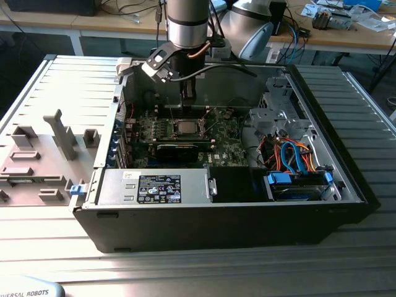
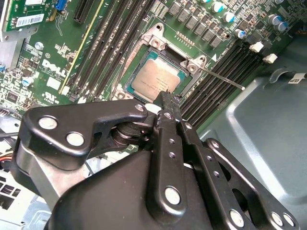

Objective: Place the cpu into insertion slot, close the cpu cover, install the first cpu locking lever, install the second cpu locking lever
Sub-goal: 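Place the cpu into insertion slot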

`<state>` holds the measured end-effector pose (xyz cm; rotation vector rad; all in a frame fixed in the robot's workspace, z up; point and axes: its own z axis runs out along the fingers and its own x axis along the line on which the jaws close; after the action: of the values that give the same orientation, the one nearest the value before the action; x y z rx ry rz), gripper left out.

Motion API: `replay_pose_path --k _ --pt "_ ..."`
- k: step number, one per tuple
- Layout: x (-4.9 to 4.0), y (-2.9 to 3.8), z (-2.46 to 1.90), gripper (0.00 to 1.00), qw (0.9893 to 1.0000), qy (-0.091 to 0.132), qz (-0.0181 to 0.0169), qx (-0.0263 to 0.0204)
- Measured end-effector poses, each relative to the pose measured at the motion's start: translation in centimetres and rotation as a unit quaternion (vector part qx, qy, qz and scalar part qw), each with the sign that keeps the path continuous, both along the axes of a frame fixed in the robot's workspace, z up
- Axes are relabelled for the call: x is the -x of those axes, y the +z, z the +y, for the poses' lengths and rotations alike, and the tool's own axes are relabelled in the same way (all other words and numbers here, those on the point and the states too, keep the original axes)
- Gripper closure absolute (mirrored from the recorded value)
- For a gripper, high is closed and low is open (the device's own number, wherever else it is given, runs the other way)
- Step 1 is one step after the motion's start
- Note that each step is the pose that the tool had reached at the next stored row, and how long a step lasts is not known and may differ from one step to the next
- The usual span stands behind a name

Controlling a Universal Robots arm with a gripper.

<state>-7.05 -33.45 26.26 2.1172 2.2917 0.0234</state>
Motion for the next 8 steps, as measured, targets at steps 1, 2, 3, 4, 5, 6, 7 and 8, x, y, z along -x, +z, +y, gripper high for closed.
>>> replay_pose_path --k 1,2,3,4,5,6,7,8 --pt "0.00 0.01 0.00 0.89 1.0000 0.000 0.0000 0.0000" --pt "0.00 0.02 0.00 0.89 1.0000 0.000 0.0000 0.0000" --pt "0.00 0.05 0.00 0.89 1.0000 0.000 0.0000 0.0000" --pt "0.00 0.09 0.00 0.89 1.0000 0.000 0.0000 0.0000" --pt "0.00 0.12 0.00 0.89 1.0000 0.000 0.0000 0.0000" --pt "0.00 0.14 0.00 0.89 1.0000 0.000 0.0000 0.0000" --pt "0.00 0.16 0.00 0.89 1.0000 0.000 0.0000 0.0000" --pt "0.00 0.18 0.00 0.89 1.0000 0.000 0.0000 0.0000"
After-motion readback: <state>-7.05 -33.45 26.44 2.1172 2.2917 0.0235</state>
